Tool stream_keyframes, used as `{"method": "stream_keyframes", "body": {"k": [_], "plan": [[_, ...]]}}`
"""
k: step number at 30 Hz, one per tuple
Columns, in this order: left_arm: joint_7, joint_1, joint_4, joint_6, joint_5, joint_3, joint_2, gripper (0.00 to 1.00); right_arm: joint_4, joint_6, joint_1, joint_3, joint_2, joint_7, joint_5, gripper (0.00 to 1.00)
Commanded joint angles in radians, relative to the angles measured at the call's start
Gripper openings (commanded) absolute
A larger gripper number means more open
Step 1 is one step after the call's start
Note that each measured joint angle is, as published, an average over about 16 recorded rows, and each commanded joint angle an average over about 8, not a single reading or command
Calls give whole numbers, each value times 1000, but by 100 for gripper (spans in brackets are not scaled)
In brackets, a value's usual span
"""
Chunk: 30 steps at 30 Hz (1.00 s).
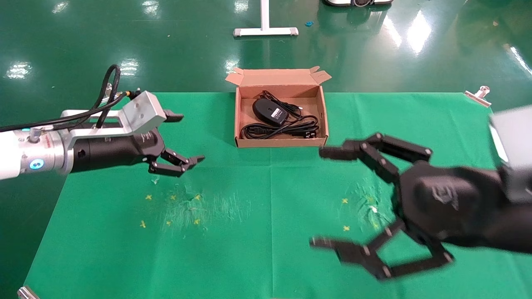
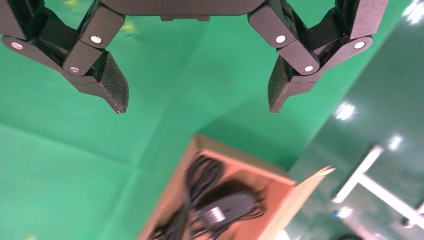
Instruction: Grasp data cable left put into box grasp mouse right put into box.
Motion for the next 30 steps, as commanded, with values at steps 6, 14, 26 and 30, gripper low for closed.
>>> {"method": "stream_keyframes", "body": {"k": [6,14,26,30], "plan": [[39,59,-10,80,-133,-69,-22,100,19,-15,-16,6,17,1,22,100],[83,127,-22,173,-286,-148,-46,100,19,-15,-16,6,17,0,23,100],[150,228,-40,311,-515,-266,-83,100,19,-14,-16,5,18,0,23,100],[172,262,-46,357,-591,-306,-95,100,19,-14,-16,5,18,0,23,100]]}}
